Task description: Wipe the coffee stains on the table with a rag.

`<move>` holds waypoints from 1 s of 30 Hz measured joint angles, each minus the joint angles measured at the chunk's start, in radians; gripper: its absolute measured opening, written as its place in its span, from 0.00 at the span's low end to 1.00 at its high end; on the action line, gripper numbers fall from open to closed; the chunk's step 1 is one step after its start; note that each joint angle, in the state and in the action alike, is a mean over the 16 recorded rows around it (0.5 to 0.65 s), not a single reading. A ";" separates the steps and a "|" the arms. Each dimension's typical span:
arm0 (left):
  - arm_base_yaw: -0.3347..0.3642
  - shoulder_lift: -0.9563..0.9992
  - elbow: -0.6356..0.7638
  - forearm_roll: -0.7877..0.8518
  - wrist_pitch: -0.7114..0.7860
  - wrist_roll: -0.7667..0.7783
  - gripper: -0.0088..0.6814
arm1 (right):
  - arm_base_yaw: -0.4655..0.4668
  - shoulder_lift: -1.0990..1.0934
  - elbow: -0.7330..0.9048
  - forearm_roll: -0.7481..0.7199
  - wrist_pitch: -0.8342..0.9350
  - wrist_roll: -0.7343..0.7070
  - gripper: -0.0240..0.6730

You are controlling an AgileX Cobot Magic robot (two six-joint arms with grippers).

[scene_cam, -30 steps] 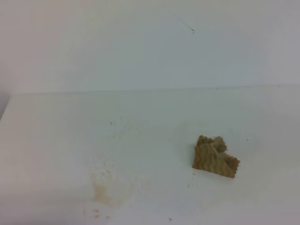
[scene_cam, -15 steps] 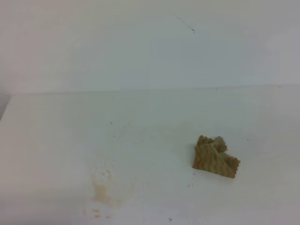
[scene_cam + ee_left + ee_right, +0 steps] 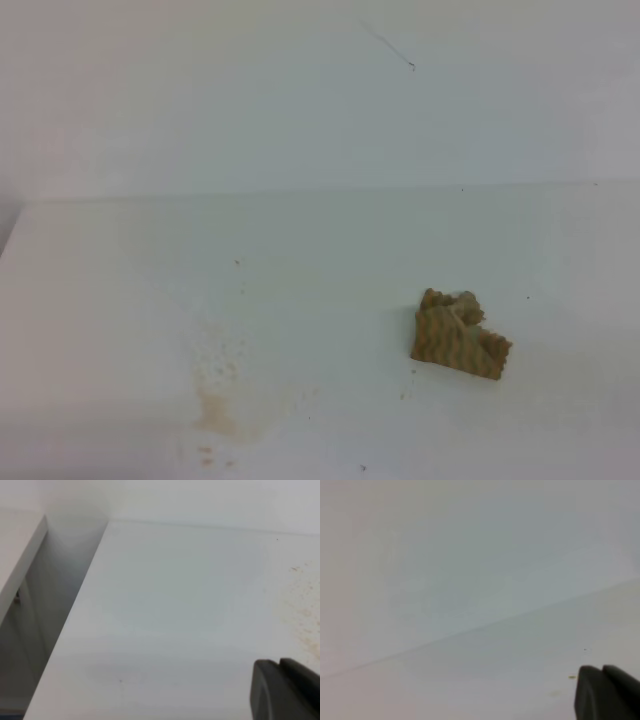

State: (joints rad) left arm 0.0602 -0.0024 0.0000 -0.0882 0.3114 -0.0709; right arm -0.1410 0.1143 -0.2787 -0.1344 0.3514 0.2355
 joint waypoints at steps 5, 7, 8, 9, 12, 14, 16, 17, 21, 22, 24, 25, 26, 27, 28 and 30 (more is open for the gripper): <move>0.000 0.000 0.000 0.000 0.000 0.000 0.01 | -0.054 -0.021 0.150 0.001 -0.107 -0.002 0.03; 0.000 0.000 0.000 0.000 0.000 0.000 0.01 | -0.062 -0.027 0.197 -0.005 -0.126 -0.008 0.03; 0.000 0.002 0.000 0.000 0.000 0.000 0.01 | -0.064 -0.031 0.217 -0.008 -0.129 -0.013 0.03; 0.000 0.002 0.000 0.000 0.000 0.000 0.01 | -0.065 -0.036 0.234 -0.012 -0.130 -0.019 0.03; 0.000 0.002 0.000 0.000 0.000 0.000 0.01 | -0.066 -0.058 0.274 -0.014 -0.120 -0.048 0.03; -0.001 0.002 0.000 0.000 0.000 0.000 0.01 | -0.065 -0.074 0.293 -0.013 -0.108 -0.073 0.03; -0.001 0.002 0.000 0.000 0.000 0.000 0.01 | -0.062 -0.089 0.307 -0.010 -0.096 -0.100 0.03; -0.001 0.002 0.000 0.000 0.000 0.000 0.01 | -0.060 -0.097 0.311 -0.009 -0.090 -0.115 0.03; -0.001 0.000 0.000 0.000 0.000 0.000 0.01 | -0.043 -0.126 0.315 0.004 -0.061 -0.179 0.03; -0.001 0.000 0.000 0.000 0.000 0.000 0.01 | -0.036 -0.131 0.316 0.010 -0.059 -0.198 0.03; -0.001 -0.003 0.000 0.000 0.000 0.000 0.01 | -0.020 -0.140 0.316 0.024 -0.058 -0.231 0.03; -0.001 -0.003 0.000 0.000 0.000 0.000 0.01 | -0.011 -0.143 0.316 0.031 -0.059 -0.246 0.03; -0.001 -0.003 0.000 0.000 0.000 0.000 0.01 | 0.000 -0.145 0.316 0.038 -0.060 -0.260 0.03; -0.001 -0.005 0.000 0.000 0.000 0.000 0.01 | 0.011 -0.145 0.316 0.045 -0.060 -0.271 0.03; -0.001 -0.007 0.000 0.000 -0.001 0.000 0.01 | 0.024 -0.144 0.316 0.051 -0.059 -0.281 0.03; -0.001 -0.008 0.000 0.000 -0.001 0.000 0.01 | 0.052 -0.145 0.316 0.063 -0.060 -0.299 0.03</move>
State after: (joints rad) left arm 0.0592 -0.0106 0.0000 -0.0882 0.3105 -0.0709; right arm -0.0891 -0.0303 0.0368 -0.0718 0.2914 -0.0630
